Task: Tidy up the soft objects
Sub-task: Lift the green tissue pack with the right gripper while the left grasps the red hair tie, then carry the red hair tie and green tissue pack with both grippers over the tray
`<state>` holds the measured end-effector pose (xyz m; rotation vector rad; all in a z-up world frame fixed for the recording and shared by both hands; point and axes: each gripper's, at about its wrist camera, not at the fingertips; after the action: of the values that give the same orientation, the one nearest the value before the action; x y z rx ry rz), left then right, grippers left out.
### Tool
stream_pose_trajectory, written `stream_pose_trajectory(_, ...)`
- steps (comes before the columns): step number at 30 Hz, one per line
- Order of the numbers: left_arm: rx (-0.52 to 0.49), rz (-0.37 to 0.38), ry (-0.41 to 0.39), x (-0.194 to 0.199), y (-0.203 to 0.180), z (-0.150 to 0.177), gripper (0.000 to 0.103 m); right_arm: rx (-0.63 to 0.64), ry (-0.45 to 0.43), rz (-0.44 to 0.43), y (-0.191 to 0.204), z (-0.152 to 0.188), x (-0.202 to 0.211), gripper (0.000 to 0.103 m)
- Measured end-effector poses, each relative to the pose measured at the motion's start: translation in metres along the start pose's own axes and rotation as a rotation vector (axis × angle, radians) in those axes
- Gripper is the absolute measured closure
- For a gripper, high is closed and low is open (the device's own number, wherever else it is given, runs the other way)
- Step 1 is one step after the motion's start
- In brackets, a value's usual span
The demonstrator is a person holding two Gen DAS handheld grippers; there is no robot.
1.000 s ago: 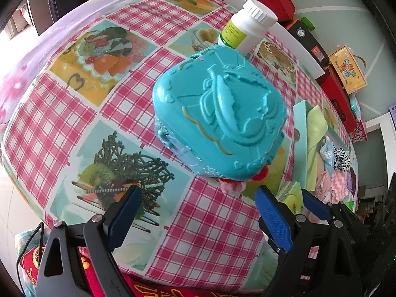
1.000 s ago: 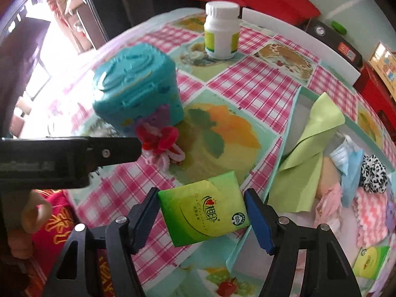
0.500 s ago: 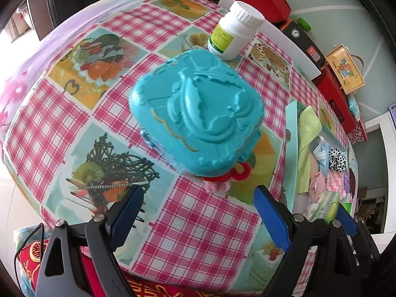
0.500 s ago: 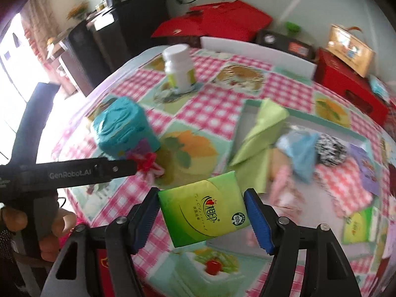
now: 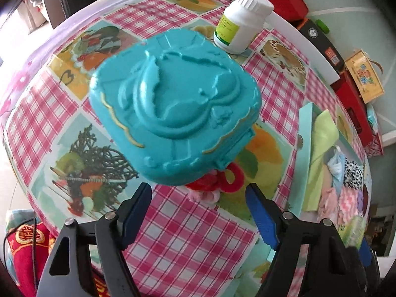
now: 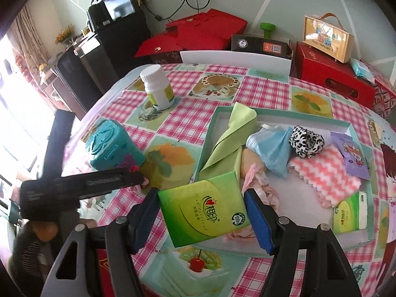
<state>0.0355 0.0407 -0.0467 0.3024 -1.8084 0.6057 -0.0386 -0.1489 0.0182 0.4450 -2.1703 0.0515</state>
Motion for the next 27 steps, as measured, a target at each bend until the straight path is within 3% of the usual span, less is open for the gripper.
stream_pose_trajectory(1, 0.004, -0.01, -0.011, -0.002, -0.002, 0.001, 0.025, -0.003, -0.002, -0.001, -0.001, 0.001, 0.001, 0.031)
stream_pose_trajectory(3, 0.003, -0.031, -0.025, -0.005, -0.005, 0.002, 0.044, -0.012, -0.004, -0.003, -0.006, 0.002, 0.001, 0.031)
stream_pose_trajectory(8, -0.014, -0.073, -0.053, -0.011, -0.01, 0.006, 0.047, -0.041, -0.011, -0.007, -0.015, 0.004, 0.004, 0.031)
stream_pose_trajectory(13, -0.018, -0.048, -0.055, -0.01, -0.009, 0.01, 0.07, -0.049, -0.016, -0.008, -0.017, 0.004, 0.007, 0.031)
stream_pose_trajectory(27, -0.082, 0.006, -0.022, -0.001, -0.009, 0.032, 0.072, -0.053, -0.002, 0.003, -0.017, 0.004, 0.004, 0.031)
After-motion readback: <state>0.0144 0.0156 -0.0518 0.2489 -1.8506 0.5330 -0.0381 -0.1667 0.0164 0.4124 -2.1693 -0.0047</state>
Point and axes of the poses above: each gripper's, at about its wrist camera, not at the fingertips, and x roughly against the way its jaws point, y to its left, z to its underside, and after that the axes turned 9 degrees about x, right-handed
